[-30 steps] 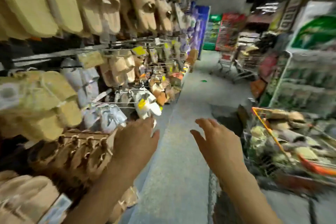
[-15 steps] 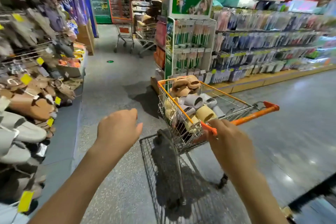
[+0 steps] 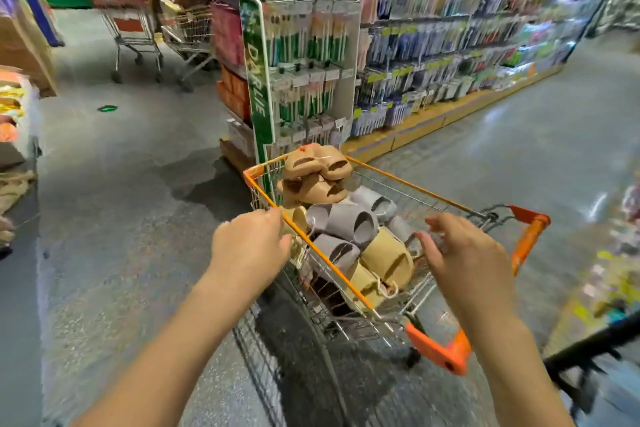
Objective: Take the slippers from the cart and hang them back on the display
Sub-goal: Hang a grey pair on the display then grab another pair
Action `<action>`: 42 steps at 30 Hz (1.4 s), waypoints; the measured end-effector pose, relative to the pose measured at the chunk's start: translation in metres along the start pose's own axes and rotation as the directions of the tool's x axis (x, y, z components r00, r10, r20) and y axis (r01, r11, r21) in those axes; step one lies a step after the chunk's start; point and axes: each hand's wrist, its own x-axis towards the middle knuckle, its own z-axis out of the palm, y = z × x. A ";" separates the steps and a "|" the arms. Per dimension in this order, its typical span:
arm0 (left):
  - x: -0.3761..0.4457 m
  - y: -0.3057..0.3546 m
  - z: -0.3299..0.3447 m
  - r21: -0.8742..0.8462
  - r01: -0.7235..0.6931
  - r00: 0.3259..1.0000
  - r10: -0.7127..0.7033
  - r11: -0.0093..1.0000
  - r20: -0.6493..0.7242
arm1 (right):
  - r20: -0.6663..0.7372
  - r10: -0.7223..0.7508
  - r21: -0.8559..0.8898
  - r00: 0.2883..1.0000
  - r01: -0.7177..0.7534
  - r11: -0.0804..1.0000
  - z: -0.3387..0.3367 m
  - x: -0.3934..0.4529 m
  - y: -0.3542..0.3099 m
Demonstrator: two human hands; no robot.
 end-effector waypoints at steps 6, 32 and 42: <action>0.094 -0.011 0.046 -0.021 -0.050 0.993 0.052 0.999 0.102 | 0.105 0.125 -0.013 0.987 -0.125 0.992 0.067 0.063 0.008; 0.241 0.038 0.288 -0.236 0.036 0.687 0.147 0.971 0.712 | 0.613 0.612 -0.218 0.500 -0.638 0.739 0.293 0.072 0.045; 0.294 0.005 0.335 -0.264 0.470 0.575 -0.065 0.842 0.816 | 0.636 0.630 -0.233 0.445 -0.667 0.707 0.327 0.081 0.029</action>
